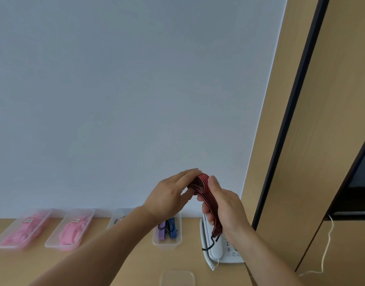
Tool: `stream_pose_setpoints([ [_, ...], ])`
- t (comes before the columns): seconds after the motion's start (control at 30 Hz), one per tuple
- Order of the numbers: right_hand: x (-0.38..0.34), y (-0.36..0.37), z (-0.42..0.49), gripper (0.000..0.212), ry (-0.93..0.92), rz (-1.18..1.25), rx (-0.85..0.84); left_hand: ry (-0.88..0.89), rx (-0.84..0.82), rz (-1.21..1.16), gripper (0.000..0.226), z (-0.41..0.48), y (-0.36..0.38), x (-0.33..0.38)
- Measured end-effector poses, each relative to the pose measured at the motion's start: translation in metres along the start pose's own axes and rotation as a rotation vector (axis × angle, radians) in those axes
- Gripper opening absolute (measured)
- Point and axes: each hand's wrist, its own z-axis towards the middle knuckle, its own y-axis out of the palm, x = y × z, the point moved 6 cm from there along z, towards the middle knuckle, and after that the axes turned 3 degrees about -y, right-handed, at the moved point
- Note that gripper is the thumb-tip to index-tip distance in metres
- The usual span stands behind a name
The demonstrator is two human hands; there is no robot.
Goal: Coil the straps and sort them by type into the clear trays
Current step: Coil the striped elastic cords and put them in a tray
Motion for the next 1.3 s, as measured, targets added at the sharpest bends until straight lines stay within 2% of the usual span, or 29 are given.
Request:
stream_pose_setpoints([
  [0.1, 0.002, 0.001, -0.001, 0.068, 0.005, 0.018, -0.002, 0.089, 0.01, 0.065, 0.054, 0.001, 0.0, 0.004],
  [0.17, 0.002, -0.001, -0.002, 0.063, 0.005, 0.007, 0.008, 0.027, -0.044, -0.006, 0.055, 0.002, 0.003, 0.001],
  [0.2, 0.001, -0.003, -0.002, 0.059, -0.003, -0.007, 0.015, -0.079, -0.086, -0.131, 0.057, 0.002, 0.005, -0.003],
  [0.27, -0.001, -0.006, -0.001, 0.05, -0.033, -0.036, 0.025, -0.4, -0.172, -0.522, 0.064, 0.0, 0.011, -0.013],
  [0.33, -0.003, -0.007, -0.001, 0.044, -0.056, -0.061, 0.02, -0.7, -0.161, -0.905, 0.059, -0.001, 0.018, -0.018],
  [0.37, -0.003, -0.007, -0.001, 0.042, -0.066, -0.073, 0.01, -0.792, -0.135, -1.007, 0.052, 0.0, 0.02, -0.021],
  [0.43, -0.004, -0.005, -0.002, 0.037, -0.092, -0.093, -0.023, -0.851, -0.093, -1.059, 0.043, 0.006, 0.018, -0.021],
  [0.57, -0.006, 0.002, -0.006, 0.026, -0.17, -0.168, -0.078, -0.827, -0.061, -1.035, 0.034, 0.018, 0.014, -0.013],
  [0.7, -0.007, 0.002, -0.007, 0.014, -0.23, -0.151, -0.068, -1.008, -0.074, -1.203, 0.047, 0.014, 0.022, -0.007],
  [0.77, -0.007, 0.001, -0.007, 0.019, -0.23, -0.102, -0.076, -1.013, -0.147, -1.266, 0.054, 0.014, 0.024, -0.003],
  [0.87, -0.008, -0.001, -0.006, 0.027, -0.233, -0.045, -0.093, -0.938, -0.2, -1.401, 0.039, 0.015, 0.02, 0.003],
  [0.93, -0.006, -0.001, -0.005, 0.025, -0.237, -0.029, -0.103, -0.891, -0.229, -1.398, 0.033, 0.014, 0.019, 0.002],
  [1.03, -0.004, -0.002, -0.004, 0.029, -0.21, -0.031, -0.083, -0.836, -0.249, -1.341, 0.04, 0.014, 0.015, -0.003],
  [1.13, 0.003, -0.006, 0.0, 0.036, -0.118, -0.1, -0.02, -0.77, -0.206, -1.202, 0.041, 0.016, 0.008, -0.01],
  [1.3, 0.014, -0.007, 0.004, 0.039, 0.063, -0.044, -0.025, -0.576, -0.231, -0.774, 0.042, 0.011, 0.006, -0.013],
])
